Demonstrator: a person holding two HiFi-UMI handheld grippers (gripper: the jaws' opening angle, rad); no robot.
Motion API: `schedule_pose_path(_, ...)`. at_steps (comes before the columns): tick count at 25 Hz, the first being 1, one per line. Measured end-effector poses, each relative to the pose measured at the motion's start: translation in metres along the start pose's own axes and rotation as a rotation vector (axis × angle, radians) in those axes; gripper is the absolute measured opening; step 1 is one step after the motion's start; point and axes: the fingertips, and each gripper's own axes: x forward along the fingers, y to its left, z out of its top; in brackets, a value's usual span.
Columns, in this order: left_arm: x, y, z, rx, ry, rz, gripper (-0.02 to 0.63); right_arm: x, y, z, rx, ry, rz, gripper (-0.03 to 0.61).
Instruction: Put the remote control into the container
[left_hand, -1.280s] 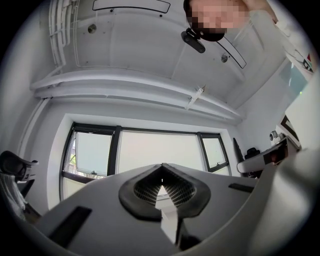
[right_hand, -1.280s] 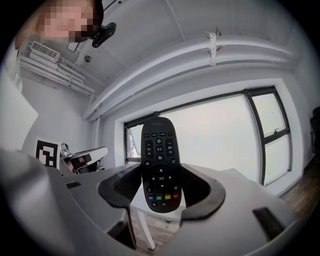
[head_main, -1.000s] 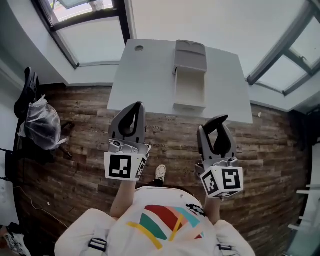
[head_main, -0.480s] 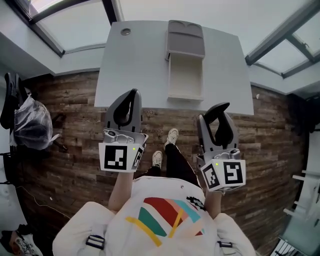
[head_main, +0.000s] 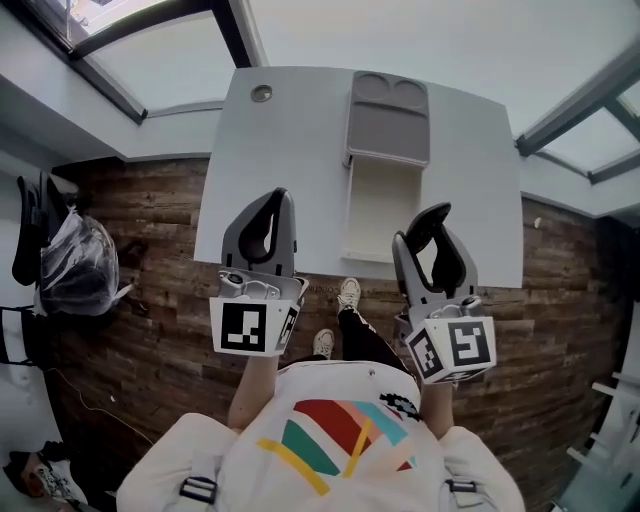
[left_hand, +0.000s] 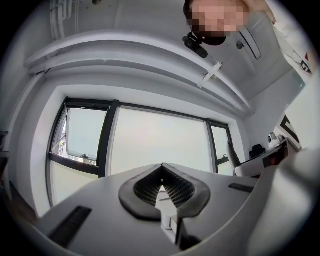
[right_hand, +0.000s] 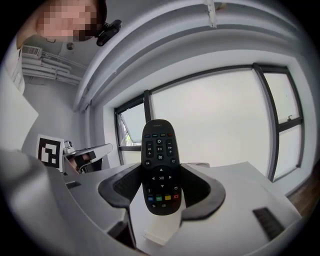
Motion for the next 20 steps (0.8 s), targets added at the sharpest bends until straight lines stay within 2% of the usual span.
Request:
schedule_pose_path(5, 0.049, 0.005, -0.015, 0.019, 0.036, 0.016, 0.008, 0.042, -0.023, -0.011, 0.033, 0.09, 0.049, 0.247)
schedule_pose_path(7, 0.067, 0.006, -0.02, 0.03, 0.022, 0.008, 0.008, 0.056, -0.033, -0.013, 0.033, 0.11, 0.047, 0.245)
schedule_pose_path(11, 0.097, 0.003, -0.039, 0.03, 0.097, -0.008, 0.008, 0.08, -0.054, -0.016, 0.04, 0.144, 0.024, 0.245)
schedule_pose_path(16, 0.136, -0.008, -0.049, 0.048, 0.116, -0.041, 0.008, 0.101, -0.074, -0.024, 0.059, 0.186, 0.04, 0.245)
schedule_pose_path(20, 0.149, -0.009, -0.06, 0.043, 0.144, -0.032, 0.008, 0.111, -0.081, -0.041, 0.095, 0.24, 0.066, 0.245)
